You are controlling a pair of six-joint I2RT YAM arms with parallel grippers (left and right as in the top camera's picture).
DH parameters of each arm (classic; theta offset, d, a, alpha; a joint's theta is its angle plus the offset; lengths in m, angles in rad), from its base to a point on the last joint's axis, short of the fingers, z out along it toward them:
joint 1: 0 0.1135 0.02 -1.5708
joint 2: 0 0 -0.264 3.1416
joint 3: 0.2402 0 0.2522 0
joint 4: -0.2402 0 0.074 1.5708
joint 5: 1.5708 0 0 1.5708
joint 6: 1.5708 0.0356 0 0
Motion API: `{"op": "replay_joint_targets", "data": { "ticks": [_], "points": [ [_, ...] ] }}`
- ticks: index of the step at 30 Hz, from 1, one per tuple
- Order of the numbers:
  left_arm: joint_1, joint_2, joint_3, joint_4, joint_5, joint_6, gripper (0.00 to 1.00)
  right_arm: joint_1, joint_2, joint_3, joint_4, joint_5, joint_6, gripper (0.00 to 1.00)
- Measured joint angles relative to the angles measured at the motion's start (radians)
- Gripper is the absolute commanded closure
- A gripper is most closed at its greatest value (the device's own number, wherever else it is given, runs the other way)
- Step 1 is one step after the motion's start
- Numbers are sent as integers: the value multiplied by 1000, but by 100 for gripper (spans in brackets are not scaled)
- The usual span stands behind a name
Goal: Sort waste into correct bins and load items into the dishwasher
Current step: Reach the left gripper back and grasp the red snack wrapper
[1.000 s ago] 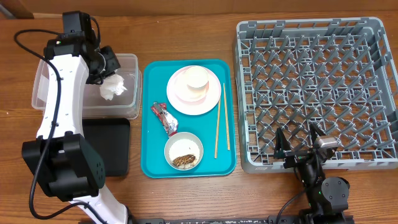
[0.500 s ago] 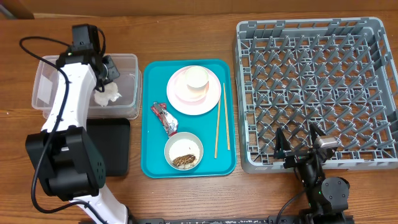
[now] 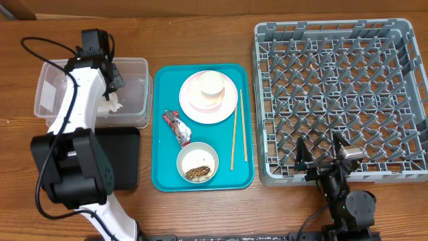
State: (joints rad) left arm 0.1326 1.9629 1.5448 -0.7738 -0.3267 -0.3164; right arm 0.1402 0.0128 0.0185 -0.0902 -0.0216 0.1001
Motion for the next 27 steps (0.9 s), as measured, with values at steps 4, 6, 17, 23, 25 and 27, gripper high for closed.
{"op": "replay_joint_targets", "data": {
  "ticks": [4, 6, 17, 23, 25, 27],
  "points": [
    [0, 17, 0, 5, -5, 29, 16, 0, 0, 0, 0, 0, 0, 0],
    [0, 17, 7, -10, -7, 42, 14, 0, 0, 0, 0, 0, 0, 0],
    [-30, 6, 253, -372, 110, 29, 64, 0, 0, 0, 0, 0, 0, 0],
    [-127, -2, 260, -517, 276, -25, 73, 0, 0, 0, 0, 1, 0, 0],
    [-160, -2, 260, -534, 296, -34, 75, 0, 0, 0, 0, 0, 0, 0],
    [-196, -2, 260, -557, 311, -51, 75, 0, 0, 0, 0, 0, 0, 0]
  ]
}}
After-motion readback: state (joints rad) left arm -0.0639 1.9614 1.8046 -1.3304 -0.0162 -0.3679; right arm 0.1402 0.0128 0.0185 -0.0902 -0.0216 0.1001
